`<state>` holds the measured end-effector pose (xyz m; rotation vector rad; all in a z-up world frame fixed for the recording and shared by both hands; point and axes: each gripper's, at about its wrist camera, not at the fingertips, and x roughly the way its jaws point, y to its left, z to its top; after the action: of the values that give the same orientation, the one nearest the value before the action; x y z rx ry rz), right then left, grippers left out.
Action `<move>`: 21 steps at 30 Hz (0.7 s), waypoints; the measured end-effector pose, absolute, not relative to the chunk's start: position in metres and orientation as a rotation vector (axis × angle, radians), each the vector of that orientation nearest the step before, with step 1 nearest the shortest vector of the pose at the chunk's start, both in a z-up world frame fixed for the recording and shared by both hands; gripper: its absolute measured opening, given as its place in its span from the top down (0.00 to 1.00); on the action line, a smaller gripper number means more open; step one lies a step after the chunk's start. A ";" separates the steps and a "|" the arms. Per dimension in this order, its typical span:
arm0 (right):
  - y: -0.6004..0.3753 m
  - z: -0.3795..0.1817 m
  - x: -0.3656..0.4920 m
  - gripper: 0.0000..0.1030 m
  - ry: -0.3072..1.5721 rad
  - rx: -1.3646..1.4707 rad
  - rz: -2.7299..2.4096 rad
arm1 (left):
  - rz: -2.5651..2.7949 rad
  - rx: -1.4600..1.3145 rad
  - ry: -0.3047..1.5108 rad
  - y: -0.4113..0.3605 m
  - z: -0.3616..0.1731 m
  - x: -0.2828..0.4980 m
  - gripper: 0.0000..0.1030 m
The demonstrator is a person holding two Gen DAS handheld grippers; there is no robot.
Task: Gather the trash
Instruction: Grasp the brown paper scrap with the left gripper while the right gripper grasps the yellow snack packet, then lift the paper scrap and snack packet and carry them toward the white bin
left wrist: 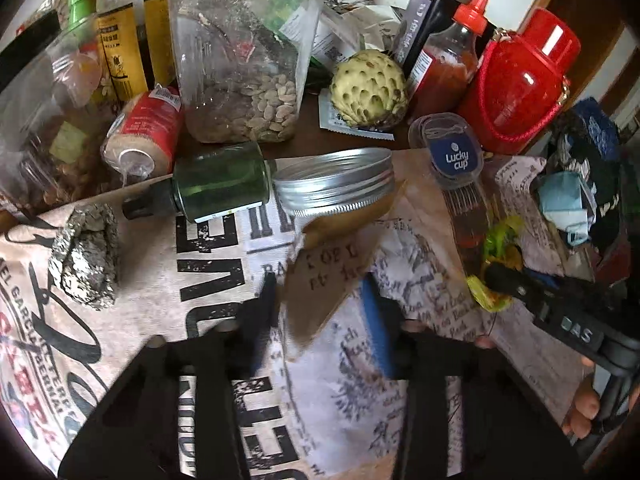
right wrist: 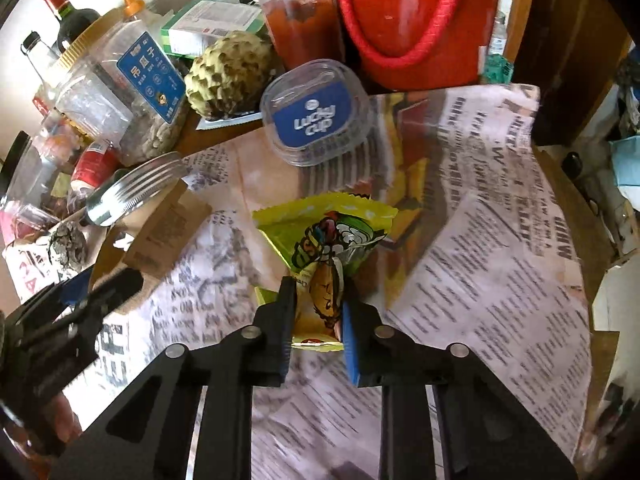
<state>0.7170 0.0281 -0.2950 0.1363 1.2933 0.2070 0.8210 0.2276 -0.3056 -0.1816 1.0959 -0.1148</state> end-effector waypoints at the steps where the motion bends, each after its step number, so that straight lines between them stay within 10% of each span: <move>1: 0.024 -0.293 0.714 0.82 1.292 0.138 0.202 | -0.119 -0.191 1.098 0.227 -0.306 0.821 0.78; 21: -0.044 -0.193 0.664 0.84 1.128 0.175 0.289 | -0.061 -0.195 0.932 0.161 -0.194 0.747 0.88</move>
<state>0.6642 -0.0443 -0.1934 0.1746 1.1277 0.2895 0.7469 0.1610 -0.1942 -0.1950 0.9321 -0.0605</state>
